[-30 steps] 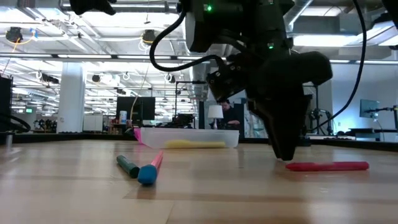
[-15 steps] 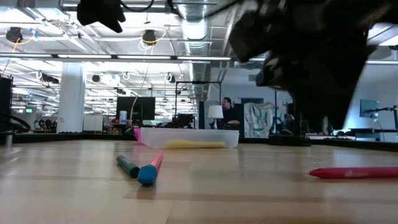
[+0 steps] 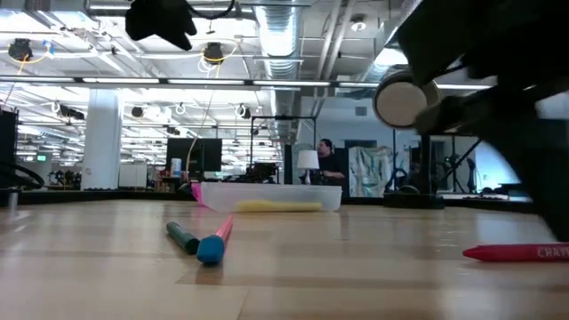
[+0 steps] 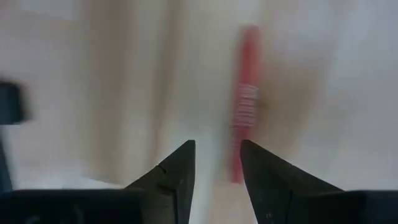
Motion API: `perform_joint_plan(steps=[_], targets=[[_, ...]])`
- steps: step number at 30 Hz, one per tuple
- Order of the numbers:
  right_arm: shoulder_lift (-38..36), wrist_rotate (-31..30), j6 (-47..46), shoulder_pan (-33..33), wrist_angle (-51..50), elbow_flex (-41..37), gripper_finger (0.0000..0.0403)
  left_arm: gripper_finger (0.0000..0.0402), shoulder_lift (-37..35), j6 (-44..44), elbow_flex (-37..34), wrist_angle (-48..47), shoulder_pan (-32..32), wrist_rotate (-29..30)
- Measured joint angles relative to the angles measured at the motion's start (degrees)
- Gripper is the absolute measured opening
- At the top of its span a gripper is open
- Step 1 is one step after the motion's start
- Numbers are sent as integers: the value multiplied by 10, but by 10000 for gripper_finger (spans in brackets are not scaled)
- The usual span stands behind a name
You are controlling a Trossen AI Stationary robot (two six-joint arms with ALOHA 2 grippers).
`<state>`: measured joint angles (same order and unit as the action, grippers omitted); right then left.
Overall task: Pick & place school supplies into a supply box
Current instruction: Put the red crayon into the pink supply box
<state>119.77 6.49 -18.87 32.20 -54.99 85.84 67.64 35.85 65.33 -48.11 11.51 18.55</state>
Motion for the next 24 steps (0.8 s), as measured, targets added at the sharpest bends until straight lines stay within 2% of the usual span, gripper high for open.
perform_joint_plan(steps=[5,24], targets=[[0,-10,-9,12,36,0,122,154,2,-1,0,1,9,2],[4,-8,-47,6,24,0,122,154,2,13,0,0,79,81]])
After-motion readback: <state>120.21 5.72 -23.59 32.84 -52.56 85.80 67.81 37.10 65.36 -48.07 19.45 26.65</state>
